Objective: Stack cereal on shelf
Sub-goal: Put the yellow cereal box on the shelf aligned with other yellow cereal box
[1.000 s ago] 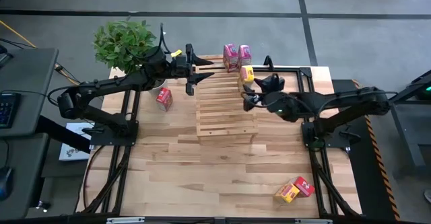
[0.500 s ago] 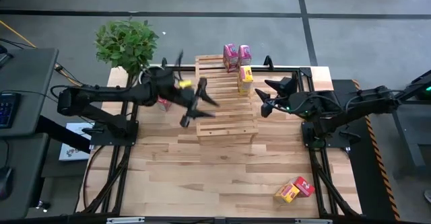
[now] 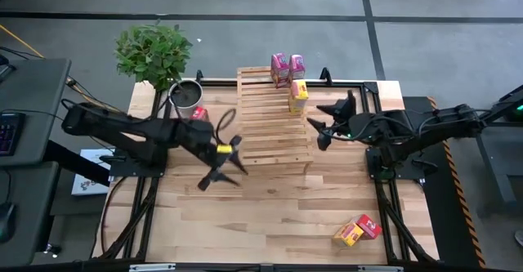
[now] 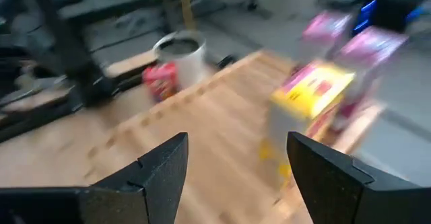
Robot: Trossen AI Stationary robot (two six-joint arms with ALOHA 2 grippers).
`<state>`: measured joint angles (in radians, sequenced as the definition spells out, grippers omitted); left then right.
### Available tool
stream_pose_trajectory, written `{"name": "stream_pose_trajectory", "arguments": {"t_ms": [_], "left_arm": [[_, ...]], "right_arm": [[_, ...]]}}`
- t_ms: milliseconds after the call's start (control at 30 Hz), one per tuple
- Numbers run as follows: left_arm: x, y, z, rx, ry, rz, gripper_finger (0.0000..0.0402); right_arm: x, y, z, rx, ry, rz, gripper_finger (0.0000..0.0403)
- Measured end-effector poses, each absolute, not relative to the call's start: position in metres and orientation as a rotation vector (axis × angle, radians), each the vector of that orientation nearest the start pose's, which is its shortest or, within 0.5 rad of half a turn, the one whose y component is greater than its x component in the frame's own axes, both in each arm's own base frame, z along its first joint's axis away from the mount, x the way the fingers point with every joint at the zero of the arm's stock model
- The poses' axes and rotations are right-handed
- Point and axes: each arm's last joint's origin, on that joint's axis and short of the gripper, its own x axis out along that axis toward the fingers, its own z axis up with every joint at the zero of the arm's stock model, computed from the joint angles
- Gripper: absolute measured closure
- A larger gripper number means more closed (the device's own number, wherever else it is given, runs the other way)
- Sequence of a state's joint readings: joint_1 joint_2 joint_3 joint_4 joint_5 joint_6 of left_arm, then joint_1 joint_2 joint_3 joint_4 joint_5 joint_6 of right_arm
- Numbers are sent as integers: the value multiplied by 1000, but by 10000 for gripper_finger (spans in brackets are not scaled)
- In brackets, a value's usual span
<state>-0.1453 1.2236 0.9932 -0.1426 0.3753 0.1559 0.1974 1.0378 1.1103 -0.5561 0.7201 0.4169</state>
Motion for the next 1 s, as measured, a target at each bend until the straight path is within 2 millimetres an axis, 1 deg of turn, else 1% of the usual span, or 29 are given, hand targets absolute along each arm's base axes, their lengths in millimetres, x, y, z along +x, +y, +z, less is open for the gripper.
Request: {"name": "stream_pose_trajectory", "arguments": {"t_ms": [67,133,233,333,433,567,633,700,800,933,1000], "left_arm": [[262,-58,313,87,393,-574,232],[260,-66,305,73,404,-600,232],[257,-73,283,39,389,-619,232],[252,-72,263,-14,316,-585,232],[244,-68,243,-59,278,-503,232],[234,-63,243,-53,169,-409,232],[232,-62,243,-51,150,-371,232],[230,-60,245,-42,137,-340,232],[230,-58,250,-35,96,-284,232],[229,-57,258,-36,28,-231,232],[229,-56,261,-40,4,-214,232]], "right_arm": [[204,24,363,235,381,-507,158],[202,27,357,296,473,-403,158],[196,33,346,409,645,-261,158],[190,45,340,509,770,-151,158],[186,61,340,602,827,-50,158],[183,87,342,680,837,37,158],[182,100,338,696,879,60,158],[181,112,335,681,945,63,158],[181,129,331,597,1054,58,158],[186,151,324,418,1169,101,158],[189,163,320,289,1227,186,158]]}}
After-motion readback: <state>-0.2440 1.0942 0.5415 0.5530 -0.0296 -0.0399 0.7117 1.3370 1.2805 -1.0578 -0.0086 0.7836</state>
